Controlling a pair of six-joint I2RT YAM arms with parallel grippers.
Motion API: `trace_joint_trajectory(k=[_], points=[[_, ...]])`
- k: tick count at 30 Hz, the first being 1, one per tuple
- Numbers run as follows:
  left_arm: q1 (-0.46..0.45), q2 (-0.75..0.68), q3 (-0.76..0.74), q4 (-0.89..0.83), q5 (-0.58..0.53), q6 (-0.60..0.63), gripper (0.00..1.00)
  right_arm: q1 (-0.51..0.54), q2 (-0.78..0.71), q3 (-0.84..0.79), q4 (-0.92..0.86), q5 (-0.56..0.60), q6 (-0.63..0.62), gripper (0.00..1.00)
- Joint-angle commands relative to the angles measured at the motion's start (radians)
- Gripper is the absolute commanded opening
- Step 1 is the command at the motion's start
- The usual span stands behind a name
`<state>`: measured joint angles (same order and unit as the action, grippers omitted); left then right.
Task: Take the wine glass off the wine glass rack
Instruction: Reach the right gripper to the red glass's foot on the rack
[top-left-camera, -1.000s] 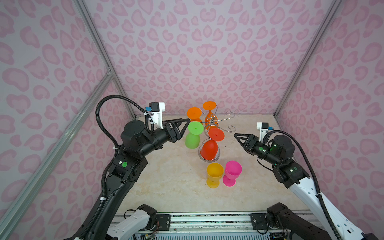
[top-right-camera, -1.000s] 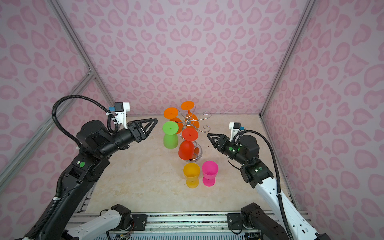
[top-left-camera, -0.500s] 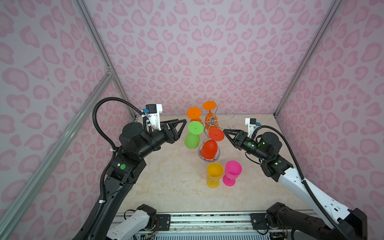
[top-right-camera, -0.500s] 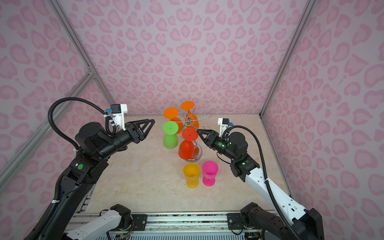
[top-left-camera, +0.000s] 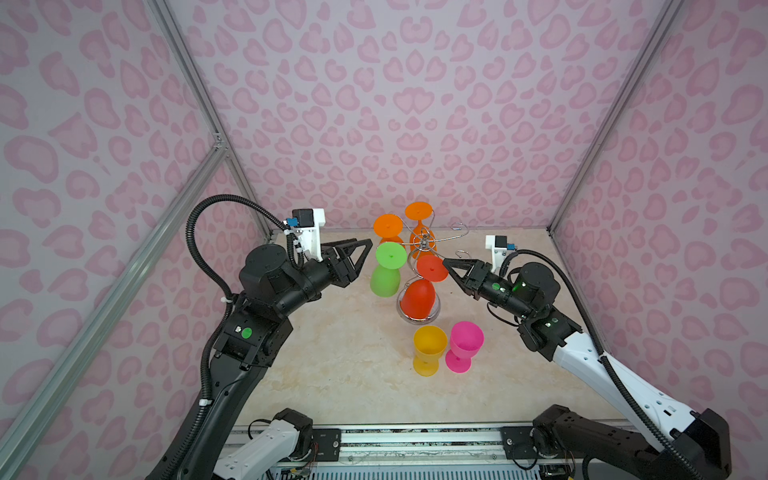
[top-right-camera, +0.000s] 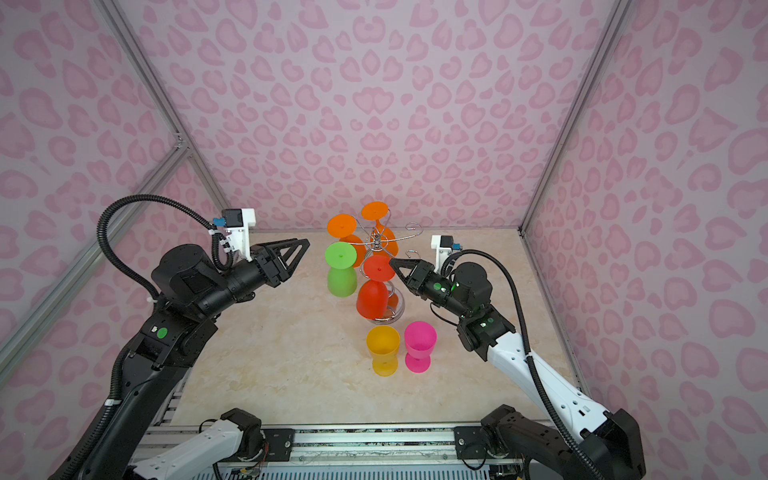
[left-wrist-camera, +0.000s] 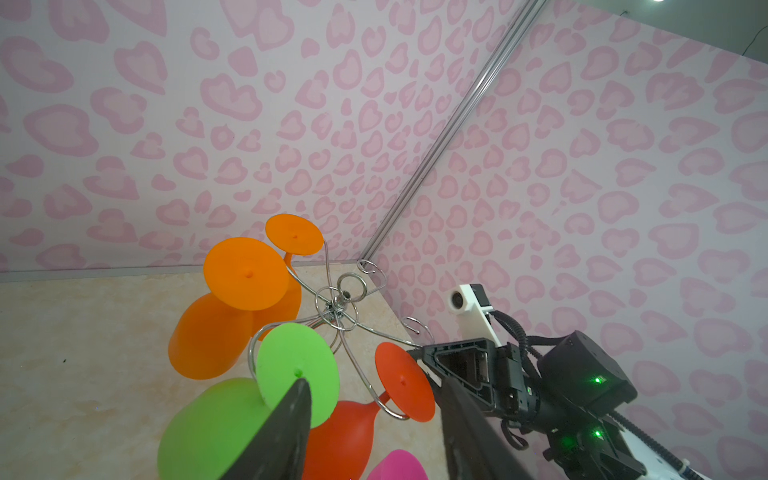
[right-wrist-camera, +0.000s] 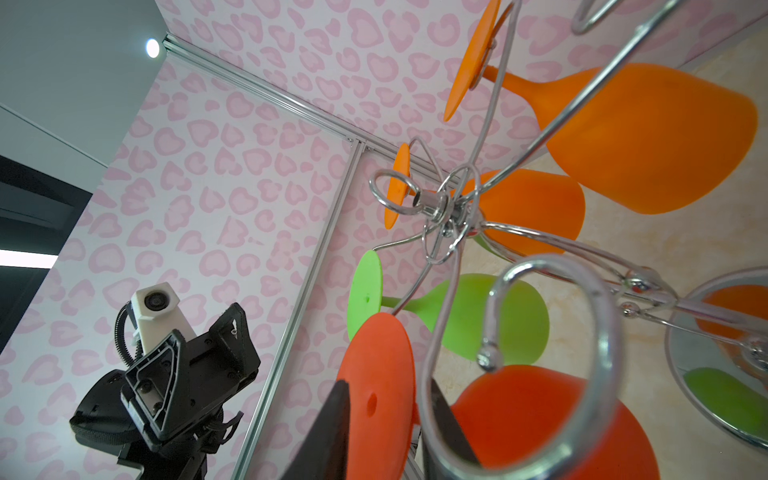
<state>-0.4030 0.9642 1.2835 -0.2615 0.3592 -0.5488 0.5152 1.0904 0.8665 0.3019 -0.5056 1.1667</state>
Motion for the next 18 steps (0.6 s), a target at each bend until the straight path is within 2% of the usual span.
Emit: trace_joint_trajectory(k=[1,9,18], points=[[0.000,-0.004,-0.003,0.025,0.004,0.006,0.52,0.004,-0.003,0.004,0.053,-0.011,-0.007,0.28],[0.002,-0.009,-0.007,0.029,0.006,0.004,0.50,0.008,-0.001,0.007,0.043,-0.014,-0.004,0.18],[0.002,-0.013,-0.008,0.029,0.004,0.003,0.49,0.014,0.006,0.011,0.026,-0.017,-0.005,0.12]])
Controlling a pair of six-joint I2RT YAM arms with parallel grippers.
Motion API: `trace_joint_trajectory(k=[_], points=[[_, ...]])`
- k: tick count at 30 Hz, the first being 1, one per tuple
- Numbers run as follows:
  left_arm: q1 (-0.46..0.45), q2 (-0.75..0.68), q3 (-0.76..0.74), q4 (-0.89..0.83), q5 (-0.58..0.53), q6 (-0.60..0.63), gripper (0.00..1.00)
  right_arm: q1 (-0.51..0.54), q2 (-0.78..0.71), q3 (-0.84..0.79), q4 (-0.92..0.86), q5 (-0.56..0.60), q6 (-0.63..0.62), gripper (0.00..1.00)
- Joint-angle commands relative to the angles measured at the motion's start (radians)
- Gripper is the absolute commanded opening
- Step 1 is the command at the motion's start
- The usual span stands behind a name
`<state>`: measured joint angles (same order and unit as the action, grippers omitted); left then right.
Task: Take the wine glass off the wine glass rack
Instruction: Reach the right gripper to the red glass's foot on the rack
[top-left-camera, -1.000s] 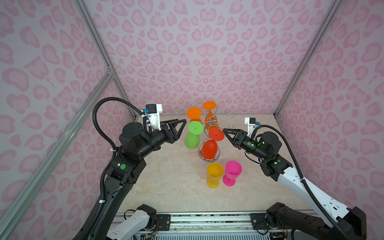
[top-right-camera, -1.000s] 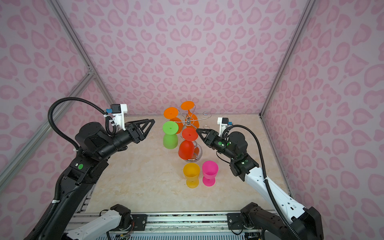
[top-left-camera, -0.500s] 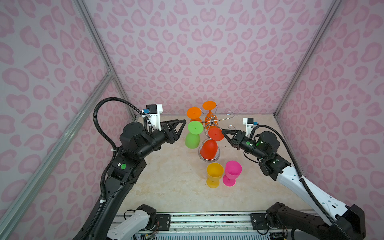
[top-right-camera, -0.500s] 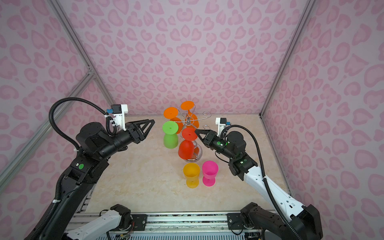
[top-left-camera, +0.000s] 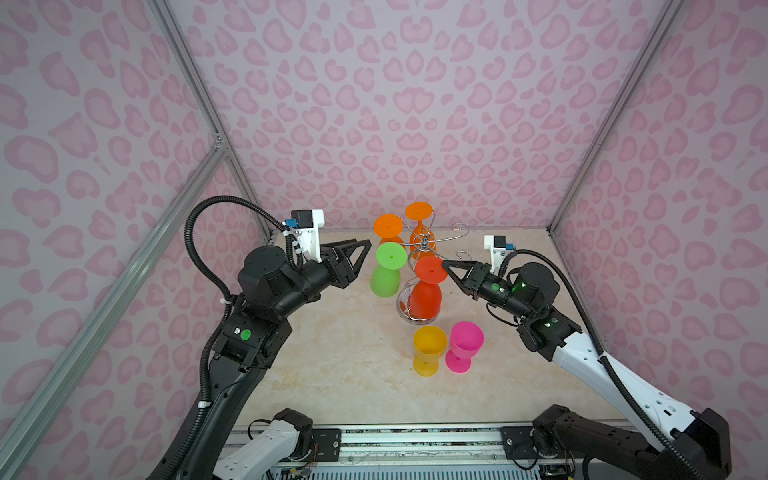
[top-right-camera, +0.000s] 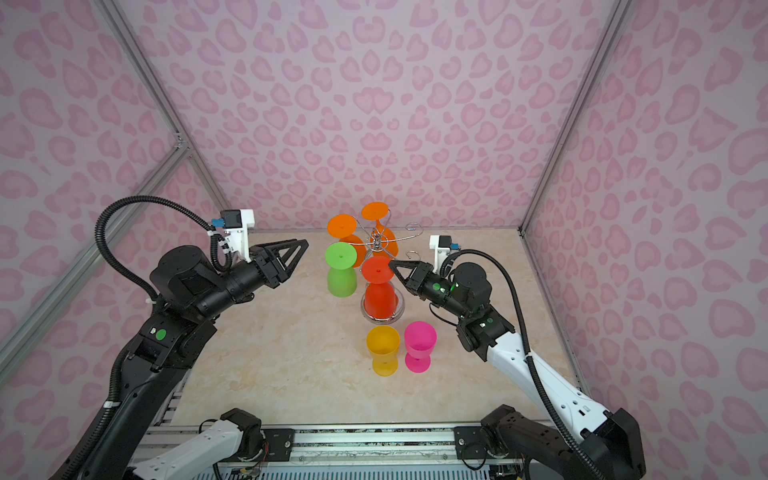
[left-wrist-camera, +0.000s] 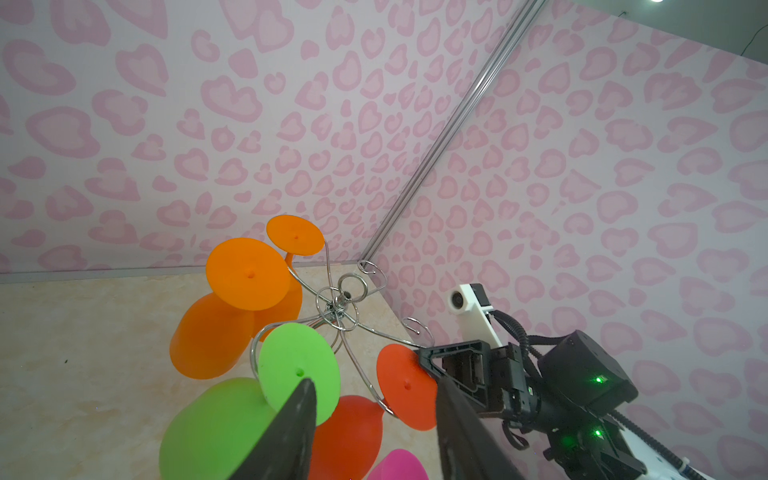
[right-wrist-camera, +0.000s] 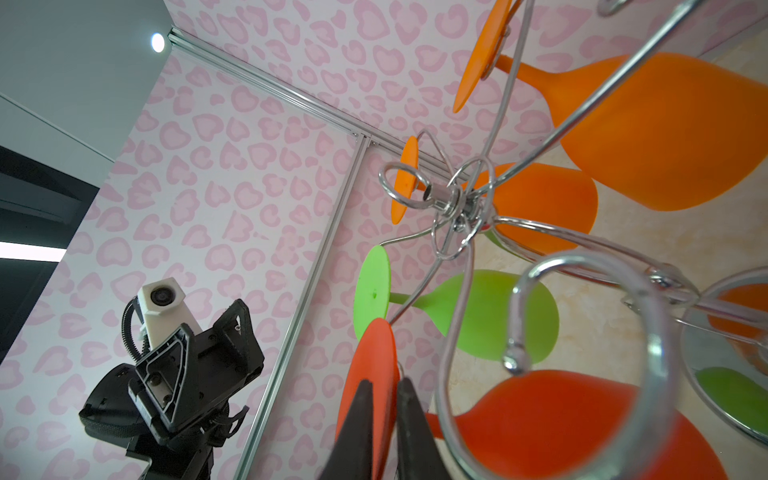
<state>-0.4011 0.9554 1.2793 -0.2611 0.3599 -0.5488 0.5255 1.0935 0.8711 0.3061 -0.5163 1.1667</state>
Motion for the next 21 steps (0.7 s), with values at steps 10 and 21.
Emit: trace_joint_trajectory(k=[10,21], points=[[0.002,0.000,0.000,0.028,0.004,0.006,0.48,0.004,0.024,0.016,0.052,-0.031,0.037,0.01],[0.007,0.003,0.001,0.025,0.005,0.008,0.47,-0.011,0.030,0.030,0.129,-0.062,0.097,0.00]])
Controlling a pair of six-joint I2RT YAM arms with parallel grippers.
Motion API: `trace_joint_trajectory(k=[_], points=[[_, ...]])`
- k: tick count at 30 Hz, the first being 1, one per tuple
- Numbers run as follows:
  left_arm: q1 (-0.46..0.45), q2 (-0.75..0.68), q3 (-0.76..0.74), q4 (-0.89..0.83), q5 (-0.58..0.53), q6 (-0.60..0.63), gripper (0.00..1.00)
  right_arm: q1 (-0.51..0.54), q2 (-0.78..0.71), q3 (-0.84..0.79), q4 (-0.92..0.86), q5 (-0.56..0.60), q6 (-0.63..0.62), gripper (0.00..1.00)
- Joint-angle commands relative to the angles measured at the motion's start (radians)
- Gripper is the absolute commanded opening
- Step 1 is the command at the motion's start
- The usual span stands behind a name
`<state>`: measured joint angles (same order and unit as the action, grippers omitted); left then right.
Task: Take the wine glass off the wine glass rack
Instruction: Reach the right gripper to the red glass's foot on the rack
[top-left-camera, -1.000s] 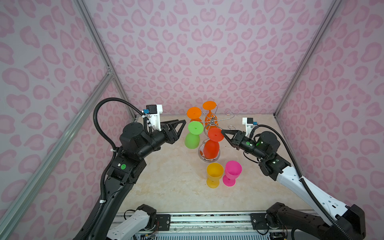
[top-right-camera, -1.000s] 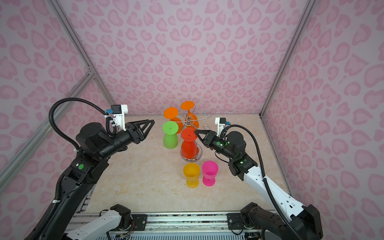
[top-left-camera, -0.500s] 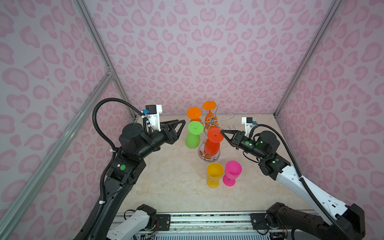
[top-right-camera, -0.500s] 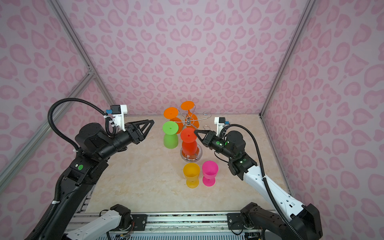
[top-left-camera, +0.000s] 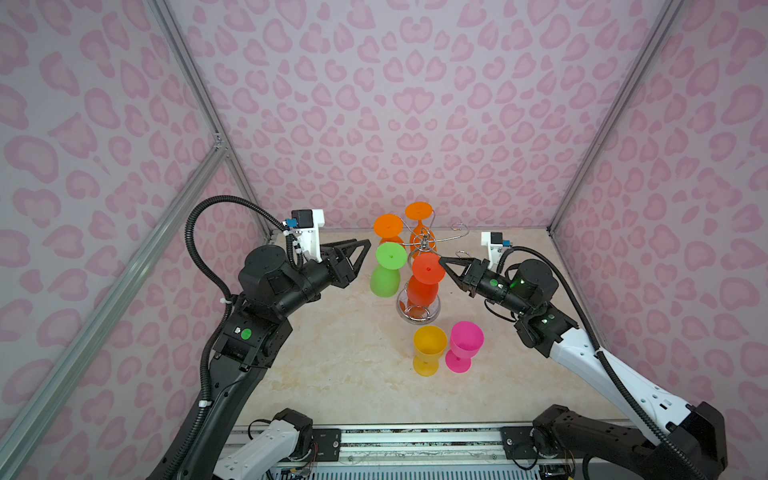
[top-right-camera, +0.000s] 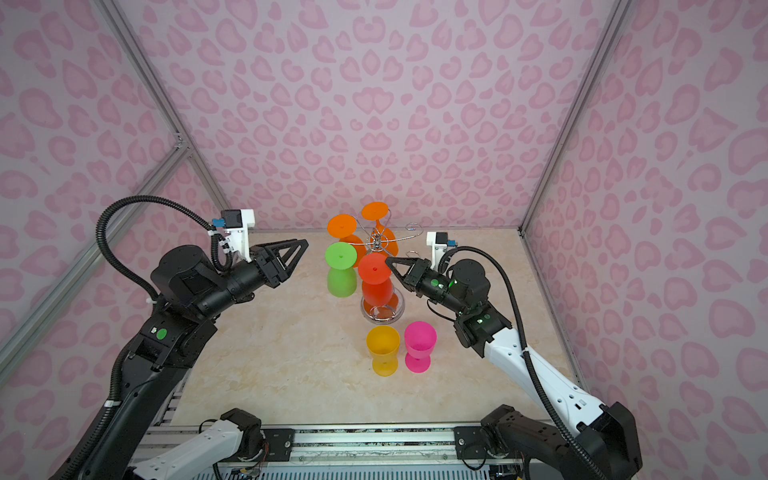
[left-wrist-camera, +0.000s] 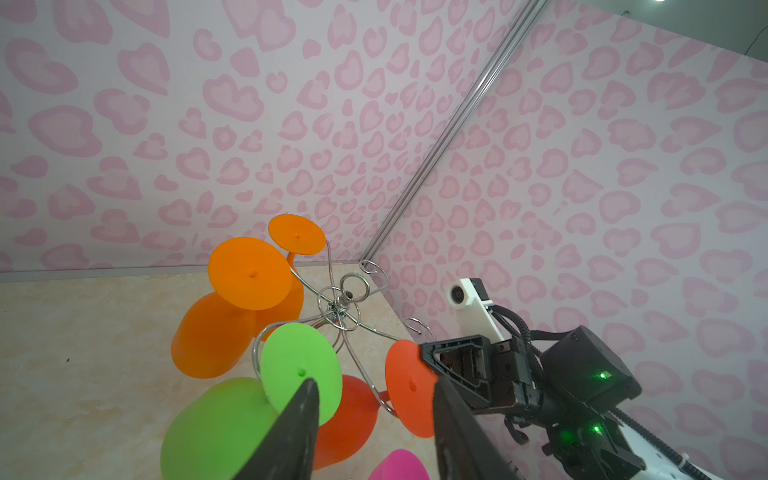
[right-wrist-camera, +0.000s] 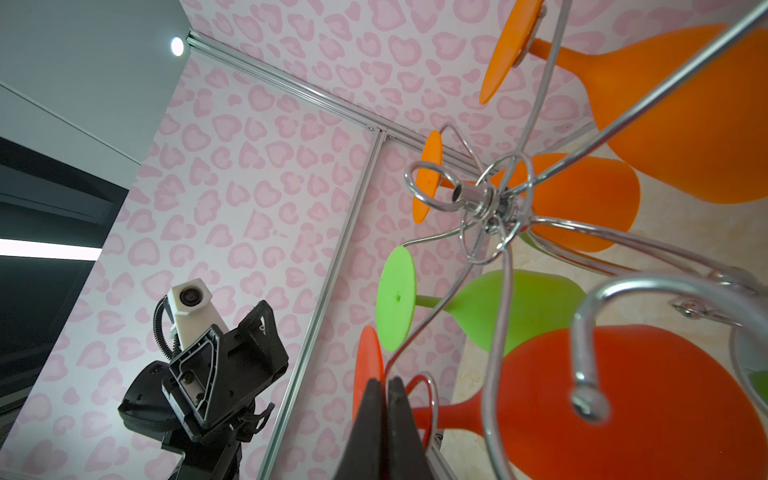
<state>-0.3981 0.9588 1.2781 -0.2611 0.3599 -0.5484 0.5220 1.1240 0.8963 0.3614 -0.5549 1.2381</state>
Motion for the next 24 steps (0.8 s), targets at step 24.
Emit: trace_joint_trajectory(k=[24], points=[[0.009,-0.008,-0.017,0.023,0.007,0.011,0.46,0.016,-0.038,0.108,-0.244,0.004,-0.141,0.00]])
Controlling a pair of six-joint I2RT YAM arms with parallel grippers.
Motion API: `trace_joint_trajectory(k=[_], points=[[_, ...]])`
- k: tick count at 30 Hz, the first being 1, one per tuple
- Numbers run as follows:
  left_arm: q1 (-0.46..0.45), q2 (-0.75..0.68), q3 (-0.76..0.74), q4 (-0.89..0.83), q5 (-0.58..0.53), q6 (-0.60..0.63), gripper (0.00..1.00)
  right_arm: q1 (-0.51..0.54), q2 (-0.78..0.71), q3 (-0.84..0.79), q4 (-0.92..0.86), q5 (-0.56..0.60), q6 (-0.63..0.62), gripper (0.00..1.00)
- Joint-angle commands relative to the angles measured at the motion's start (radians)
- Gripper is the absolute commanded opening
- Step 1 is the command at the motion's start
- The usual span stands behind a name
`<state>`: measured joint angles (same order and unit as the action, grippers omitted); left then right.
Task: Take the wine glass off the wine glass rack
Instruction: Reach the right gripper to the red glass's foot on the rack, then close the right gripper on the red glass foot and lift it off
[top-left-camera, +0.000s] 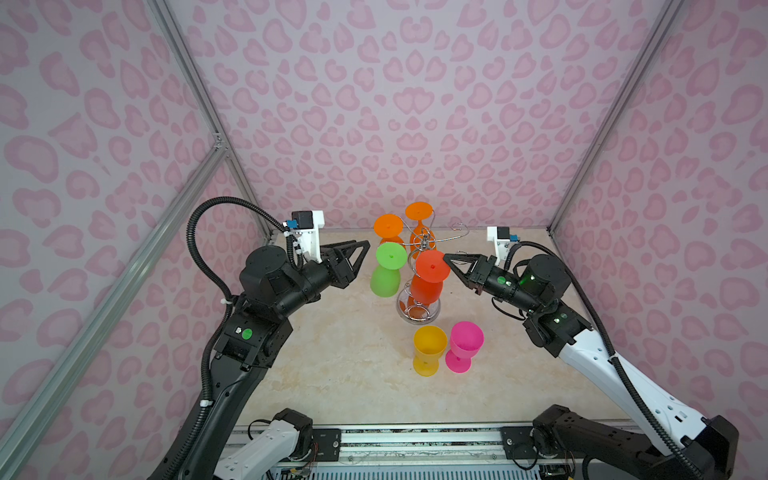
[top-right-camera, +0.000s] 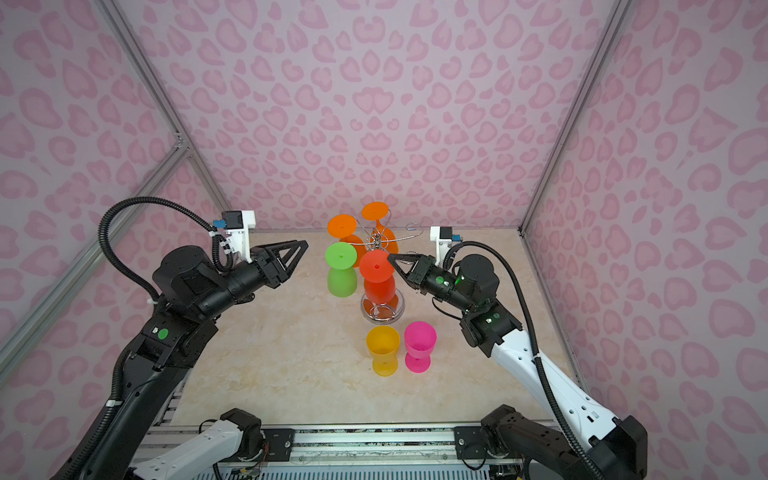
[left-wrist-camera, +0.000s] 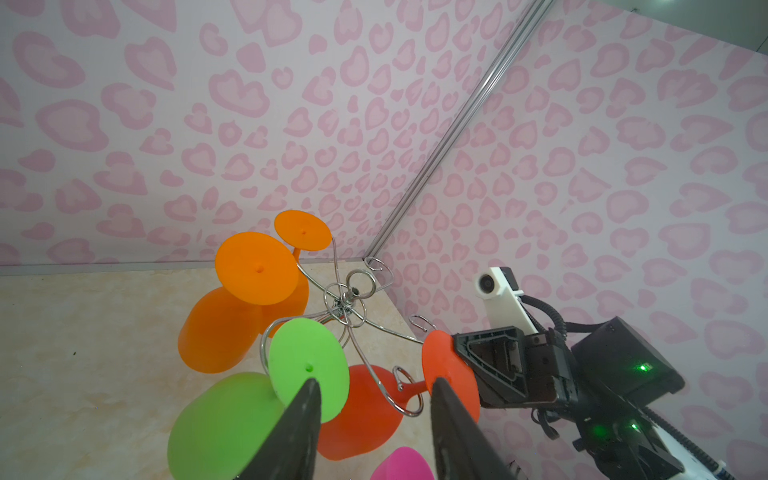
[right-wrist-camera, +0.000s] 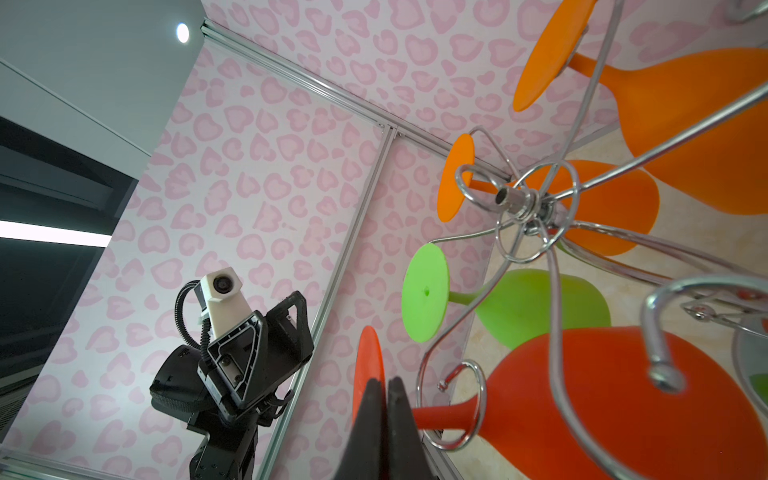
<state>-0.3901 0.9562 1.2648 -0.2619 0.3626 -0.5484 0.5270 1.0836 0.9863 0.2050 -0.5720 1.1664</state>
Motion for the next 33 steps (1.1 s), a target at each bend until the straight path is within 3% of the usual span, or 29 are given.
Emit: trace_joint_trajectory(k=[1,11,33], points=[[0.002,-0.005,-0.005,0.024,0.004,0.011,0.46,0.016,0.005,0.029,-0.108,0.029,-0.080,0.00],[0.005,-0.017,-0.023,0.024,0.002,0.019,0.45,0.066,0.058,0.099,-0.195,0.076,-0.133,0.00],[0.013,-0.043,-0.042,0.010,0.004,0.040,0.45,0.076,0.151,0.170,-0.160,0.115,-0.129,0.00]])
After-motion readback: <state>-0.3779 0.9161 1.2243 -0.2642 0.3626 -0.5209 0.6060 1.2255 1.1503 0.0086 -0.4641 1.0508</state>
